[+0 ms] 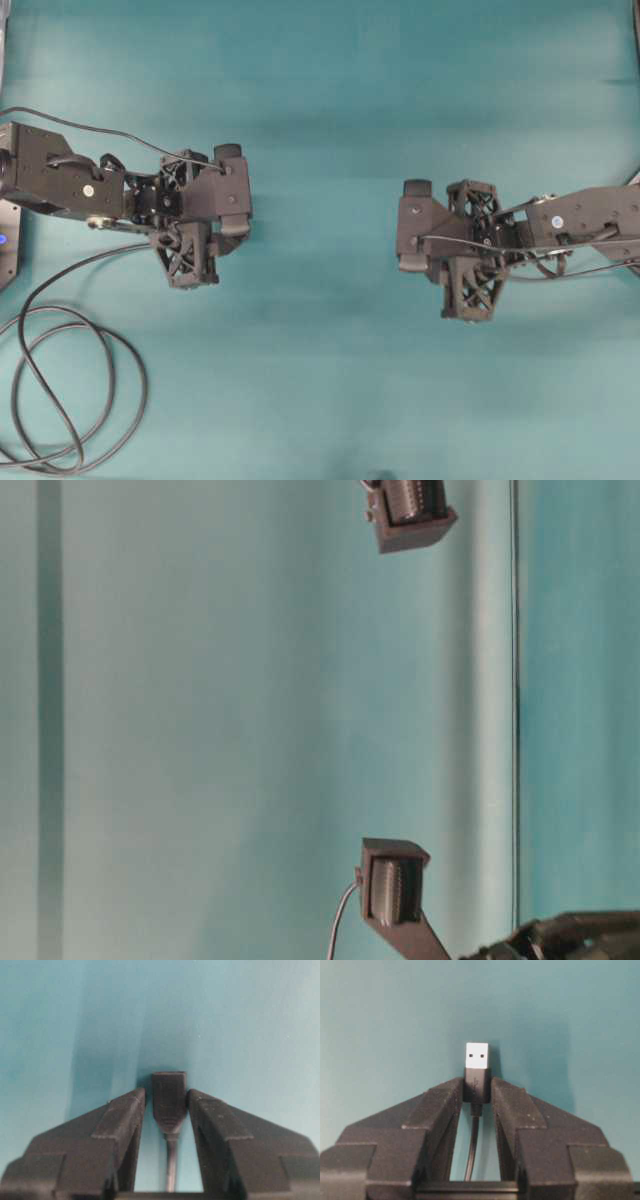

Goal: Insert the USB using both arms.
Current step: 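Close both grippers on the USB connector housings, then lift both connectors and rotate them to face each other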

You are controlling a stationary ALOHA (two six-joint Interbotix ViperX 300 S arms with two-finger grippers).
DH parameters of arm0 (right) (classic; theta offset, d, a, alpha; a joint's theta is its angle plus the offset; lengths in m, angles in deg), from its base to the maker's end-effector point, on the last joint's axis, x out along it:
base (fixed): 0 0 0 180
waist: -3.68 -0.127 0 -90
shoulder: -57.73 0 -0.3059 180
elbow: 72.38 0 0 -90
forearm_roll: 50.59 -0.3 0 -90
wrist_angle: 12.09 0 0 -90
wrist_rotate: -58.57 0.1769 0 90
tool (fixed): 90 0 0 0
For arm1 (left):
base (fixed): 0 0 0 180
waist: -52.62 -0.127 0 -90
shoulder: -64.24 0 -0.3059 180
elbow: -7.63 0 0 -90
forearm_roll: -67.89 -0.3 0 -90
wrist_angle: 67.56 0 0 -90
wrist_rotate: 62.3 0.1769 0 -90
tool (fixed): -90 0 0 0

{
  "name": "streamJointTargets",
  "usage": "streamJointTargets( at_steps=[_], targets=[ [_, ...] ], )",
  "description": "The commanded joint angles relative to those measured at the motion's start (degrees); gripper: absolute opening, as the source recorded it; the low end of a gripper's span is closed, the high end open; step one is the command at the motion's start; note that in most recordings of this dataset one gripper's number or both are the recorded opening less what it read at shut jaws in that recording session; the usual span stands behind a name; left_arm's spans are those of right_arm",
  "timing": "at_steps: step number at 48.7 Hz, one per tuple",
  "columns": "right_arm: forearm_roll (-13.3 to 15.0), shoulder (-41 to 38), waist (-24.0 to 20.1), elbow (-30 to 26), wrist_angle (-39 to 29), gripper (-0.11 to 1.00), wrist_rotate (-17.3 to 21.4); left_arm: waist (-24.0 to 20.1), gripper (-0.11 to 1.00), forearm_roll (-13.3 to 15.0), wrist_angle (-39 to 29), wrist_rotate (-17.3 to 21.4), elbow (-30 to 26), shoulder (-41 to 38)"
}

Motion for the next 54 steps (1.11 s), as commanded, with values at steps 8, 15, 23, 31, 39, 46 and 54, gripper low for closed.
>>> streamJointTargets(
  at_steps=[8,15,23,31,39,46,54],
  targets=[
    [2.99,8.26,-0.26,-0.53,-2.81,0.27,-0.53,3.87,0.19,0.26,-4.04,-0.09,-0.53,5.54],
    [4.31,12.3,-0.35,-0.53,-7.38,0.27,-0.53,5.71,0.19,0.62,-3.96,-0.09,-0.88,9.05],
    [6.24,15.91,-1.14,-0.35,-8.88,0.27,-0.53,7.12,0.19,1.58,-4.04,-2.02,-1.49,12.57],
    [8.96,16.88,-3.34,-0.35,-10.46,0.27,-0.44,7.91,0.19,1.85,-2.64,-8.79,-1.58,14.85],
    [11.25,16.88,-5.45,-0.97,-10.55,0.27,-0.18,8.88,0.19,1.85,1.76,-16.44,-1.23,16.26],
    [14.85,16.88,-6.94,-1.76,-11.34,0.27,0.0,10.02,0.19,1.85,6.68,-24.35,-1.14,16.35],
    [20.3,17.23,-8.0,-3.52,-15.64,0.27,1.32,11.51,0.19,1.85,14.41,-34.28,0.35,16.79]
  ],
)
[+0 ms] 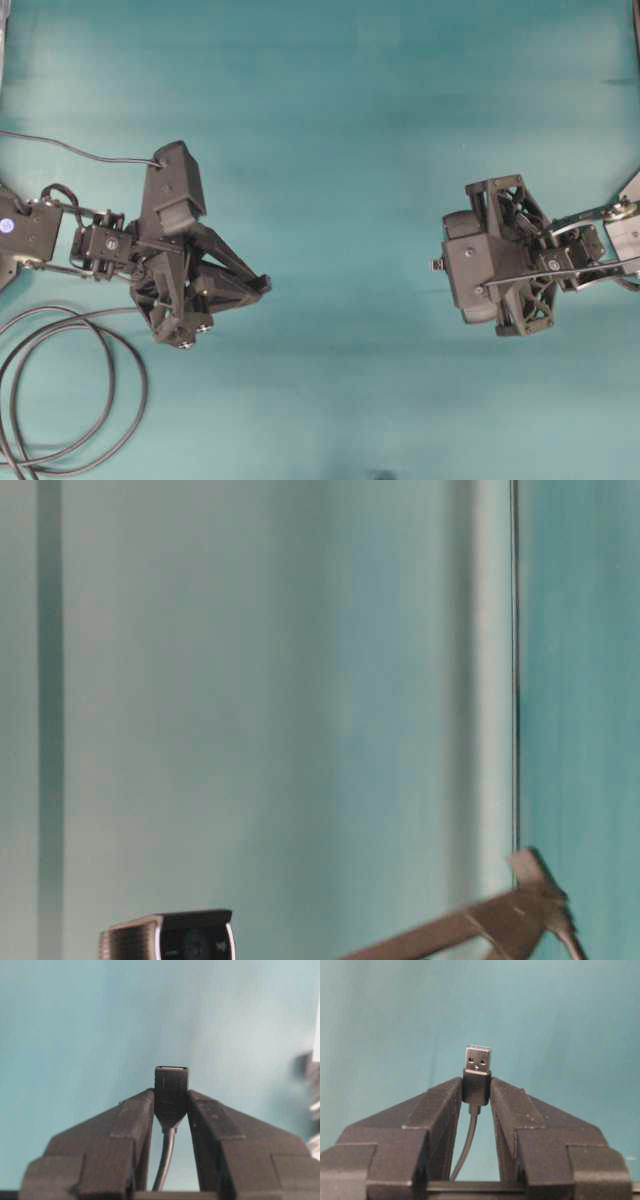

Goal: Insert the USB using both arms.
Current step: 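Lift both connectors and rotate them to face each other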

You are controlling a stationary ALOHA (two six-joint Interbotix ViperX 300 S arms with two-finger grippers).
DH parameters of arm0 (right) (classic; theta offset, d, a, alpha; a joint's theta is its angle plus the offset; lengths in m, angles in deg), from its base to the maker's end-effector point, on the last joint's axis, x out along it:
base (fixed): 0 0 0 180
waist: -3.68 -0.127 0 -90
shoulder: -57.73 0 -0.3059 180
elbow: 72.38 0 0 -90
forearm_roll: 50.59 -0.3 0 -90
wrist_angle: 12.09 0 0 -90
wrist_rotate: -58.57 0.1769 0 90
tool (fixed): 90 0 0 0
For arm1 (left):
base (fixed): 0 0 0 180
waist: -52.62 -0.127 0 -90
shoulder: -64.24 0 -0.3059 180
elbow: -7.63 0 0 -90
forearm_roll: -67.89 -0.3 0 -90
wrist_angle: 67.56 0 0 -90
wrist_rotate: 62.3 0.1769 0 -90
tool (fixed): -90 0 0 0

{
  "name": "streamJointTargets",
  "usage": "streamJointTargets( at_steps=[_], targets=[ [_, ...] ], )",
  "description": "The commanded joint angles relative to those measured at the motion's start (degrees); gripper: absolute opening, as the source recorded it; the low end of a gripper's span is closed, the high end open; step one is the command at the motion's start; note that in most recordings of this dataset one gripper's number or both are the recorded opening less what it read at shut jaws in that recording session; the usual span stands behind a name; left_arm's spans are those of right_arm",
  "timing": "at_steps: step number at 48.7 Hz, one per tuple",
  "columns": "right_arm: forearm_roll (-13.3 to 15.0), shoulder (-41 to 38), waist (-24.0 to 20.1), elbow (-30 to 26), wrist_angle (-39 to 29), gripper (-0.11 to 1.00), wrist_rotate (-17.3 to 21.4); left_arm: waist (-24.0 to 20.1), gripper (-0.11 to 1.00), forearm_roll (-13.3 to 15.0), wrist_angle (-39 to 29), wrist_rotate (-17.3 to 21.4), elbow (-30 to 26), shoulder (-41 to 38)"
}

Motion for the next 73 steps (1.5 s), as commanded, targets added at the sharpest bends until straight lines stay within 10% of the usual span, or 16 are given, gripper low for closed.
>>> streamJointTargets(
  at_steps=[1,26,48,73],
  targets=[
    [3.34,1.49,-0.88,-2.37,-1.93,0.27,1.23,1.41,0.19,0.18,5.1,-5.36,0.62,1.67],
    [43.15,5.62,-16.08,2.81,-23.47,0.25,36.39,3.78,0.19,-3.96,31.9,-34.98,10.55,4.22],
    [53.53,-2.81,-19.25,1.67,-30.32,0.23,31.2,-0.88,0.19,-19.6,65.57,-55.63,10.55,-12.3],
    [53.79,-9.93,-21.36,-7.03,-30.06,0.23,22.76,-3.25,0.19,-25.14,69.7,-62.31,3.69,-19.6]
  ],
)
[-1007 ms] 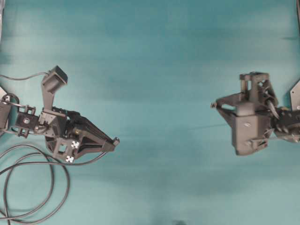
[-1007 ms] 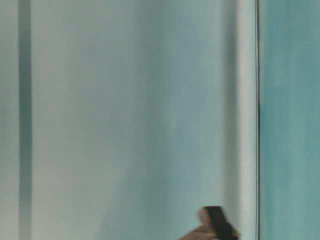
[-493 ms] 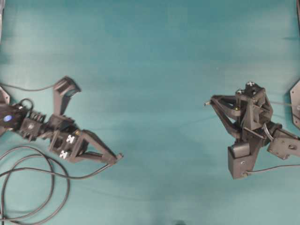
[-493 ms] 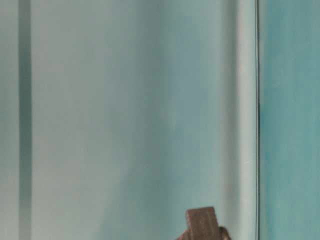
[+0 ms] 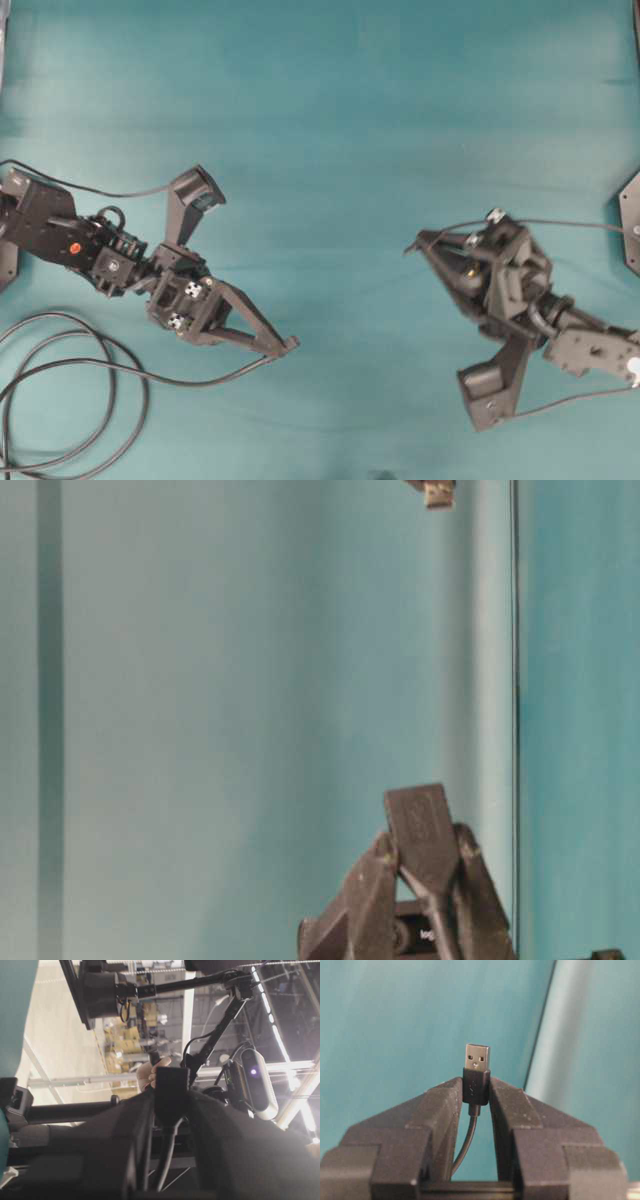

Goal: Insert the USB using both arms.
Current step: 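Lift both connectors and rotate them to face each other, then bring the socket above the plug and align them vertically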

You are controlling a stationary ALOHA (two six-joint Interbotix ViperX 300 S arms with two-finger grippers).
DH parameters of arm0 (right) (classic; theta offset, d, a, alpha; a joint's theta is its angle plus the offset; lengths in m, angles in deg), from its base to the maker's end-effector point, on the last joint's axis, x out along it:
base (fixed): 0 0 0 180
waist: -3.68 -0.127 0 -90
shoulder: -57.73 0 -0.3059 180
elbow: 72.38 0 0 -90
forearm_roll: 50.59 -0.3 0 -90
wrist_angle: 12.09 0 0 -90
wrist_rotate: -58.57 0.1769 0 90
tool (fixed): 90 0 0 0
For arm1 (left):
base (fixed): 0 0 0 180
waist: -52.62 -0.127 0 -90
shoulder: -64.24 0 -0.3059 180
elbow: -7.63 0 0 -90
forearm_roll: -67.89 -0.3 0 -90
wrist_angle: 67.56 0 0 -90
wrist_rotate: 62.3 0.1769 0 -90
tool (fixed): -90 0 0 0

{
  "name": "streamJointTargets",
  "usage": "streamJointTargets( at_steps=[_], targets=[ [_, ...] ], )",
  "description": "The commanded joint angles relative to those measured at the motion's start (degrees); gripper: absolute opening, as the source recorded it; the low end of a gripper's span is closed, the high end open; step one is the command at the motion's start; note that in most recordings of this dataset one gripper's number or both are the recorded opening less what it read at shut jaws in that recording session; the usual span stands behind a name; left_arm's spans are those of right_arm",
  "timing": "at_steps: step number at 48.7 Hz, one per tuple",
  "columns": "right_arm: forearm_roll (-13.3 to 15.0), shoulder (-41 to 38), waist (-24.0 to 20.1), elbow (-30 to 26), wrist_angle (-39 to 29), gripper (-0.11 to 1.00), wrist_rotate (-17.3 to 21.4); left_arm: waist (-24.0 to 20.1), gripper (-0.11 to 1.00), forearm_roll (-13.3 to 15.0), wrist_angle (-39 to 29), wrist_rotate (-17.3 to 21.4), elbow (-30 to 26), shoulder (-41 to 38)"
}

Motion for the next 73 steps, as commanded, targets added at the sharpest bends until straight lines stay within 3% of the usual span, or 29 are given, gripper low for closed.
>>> streamJointTargets(
  at_steps=[1,17,24,39,57,73],
  targets=[
    [0.62,-0.53,-0.88,-2.55,0.0,0.23,-0.09,-0.35,0.19,-0.7,0.88,-1.85,-1.67,0.18],
    [0.62,-2.81,-1.32,-4.57,-1.14,0.23,-0.88,-5.1,0.19,-3.96,3.52,-3.69,-2.55,-2.9],
    [0.62,-2.72,-1.23,-4.48,-2.29,0.23,-1.41,-6.59,0.19,-6.5,4.92,-5.8,-4.92,-5.54],
    [0.7,-2.72,-1.23,-3.96,-2.64,0.23,-1.93,-11.43,0.19,-8.96,7.65,-5.98,-9.14,-9.93],
    [3.6,-2.81,-0.62,-3.16,-2.46,0.22,-2.02,-12.04,0.19,-11.16,8.26,-8.7,-11.95,-12.3],
    [3.69,-2.72,1.14,-2.9,1.32,0.22,-2.2,-12.22,0.19,-12.39,4.04,-8.61,-13.62,-12.48]
  ],
)
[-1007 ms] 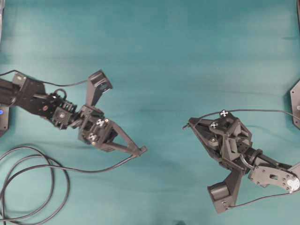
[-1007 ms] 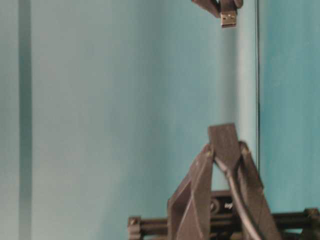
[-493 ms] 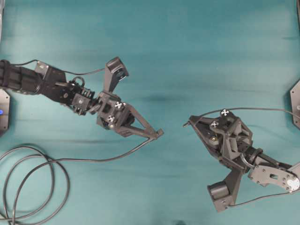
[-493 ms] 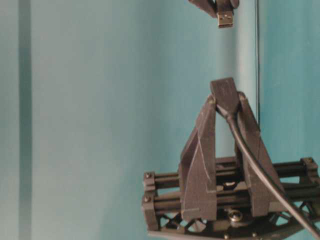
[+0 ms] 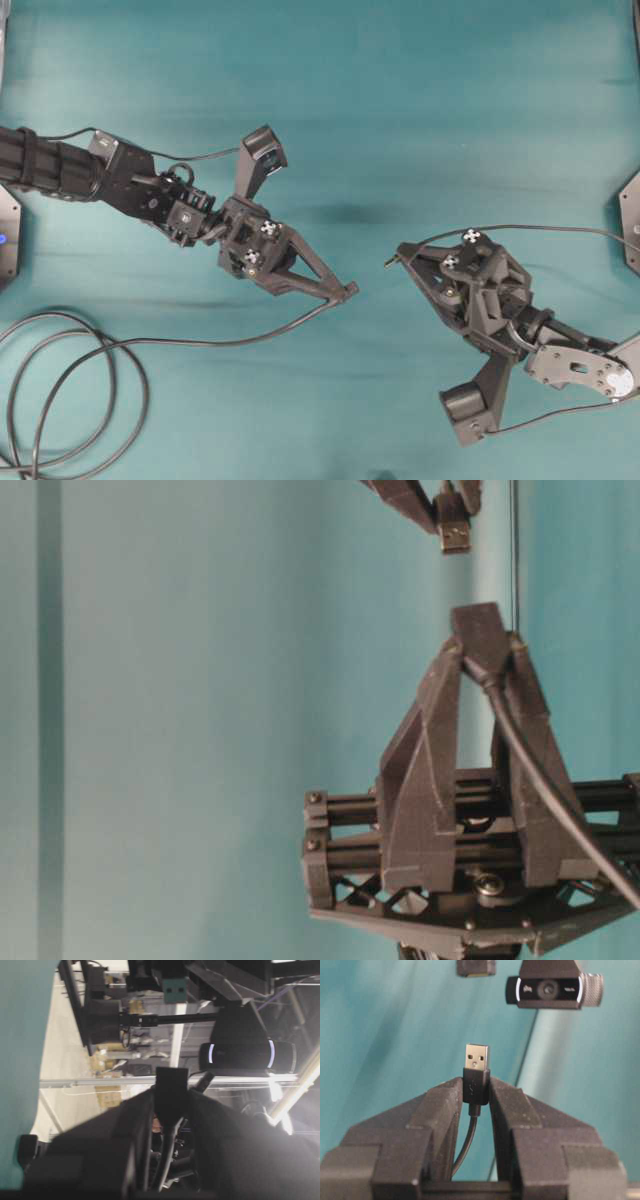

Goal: Insert the USB using both arms.
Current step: 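Bring the socket above the plug and align them vertically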

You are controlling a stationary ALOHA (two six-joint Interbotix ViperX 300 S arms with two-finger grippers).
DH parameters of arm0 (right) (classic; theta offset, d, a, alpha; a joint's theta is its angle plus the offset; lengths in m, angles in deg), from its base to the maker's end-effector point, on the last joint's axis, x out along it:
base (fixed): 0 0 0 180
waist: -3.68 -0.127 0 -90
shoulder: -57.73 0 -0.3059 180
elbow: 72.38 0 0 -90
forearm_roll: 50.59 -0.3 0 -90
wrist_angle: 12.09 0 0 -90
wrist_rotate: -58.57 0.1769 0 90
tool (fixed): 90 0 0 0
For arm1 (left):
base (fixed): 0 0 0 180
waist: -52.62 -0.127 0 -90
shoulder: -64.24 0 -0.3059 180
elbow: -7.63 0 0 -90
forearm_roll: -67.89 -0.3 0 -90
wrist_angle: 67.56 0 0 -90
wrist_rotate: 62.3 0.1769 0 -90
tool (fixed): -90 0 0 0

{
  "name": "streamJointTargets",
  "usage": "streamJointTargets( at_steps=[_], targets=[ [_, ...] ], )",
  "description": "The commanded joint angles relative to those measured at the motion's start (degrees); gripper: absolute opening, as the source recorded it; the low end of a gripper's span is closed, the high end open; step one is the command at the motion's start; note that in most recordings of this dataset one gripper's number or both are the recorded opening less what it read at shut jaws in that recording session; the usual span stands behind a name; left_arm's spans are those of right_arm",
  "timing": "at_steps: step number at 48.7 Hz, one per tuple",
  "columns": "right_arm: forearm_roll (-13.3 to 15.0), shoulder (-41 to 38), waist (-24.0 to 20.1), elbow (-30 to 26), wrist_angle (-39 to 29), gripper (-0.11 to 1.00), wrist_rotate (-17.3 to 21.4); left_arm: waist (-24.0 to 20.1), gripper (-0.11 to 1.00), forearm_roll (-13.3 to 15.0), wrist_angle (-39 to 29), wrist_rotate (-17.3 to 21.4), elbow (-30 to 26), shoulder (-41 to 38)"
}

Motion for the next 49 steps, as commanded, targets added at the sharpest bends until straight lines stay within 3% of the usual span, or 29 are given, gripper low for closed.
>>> streamJointTargets(
  at_steps=[1,13,49],
  targets=[
    [0.62,0.62,0.35,-0.7,0.35,0.22,-0.09,-0.44,0.19,-0.09,-0.26,-0.7,-1.32,0.7],
    [0.62,0.53,0.7,-0.88,0.35,0.22,-1.93,-1.76,0.19,-0.97,-0.26,-0.7,-1.49,0.79],
    [0.62,0.53,2.55,-1.05,3.34,0.22,-2.29,-2.64,0.19,-1.23,-0.88,-0.7,-2.99,-0.35]
  ],
)
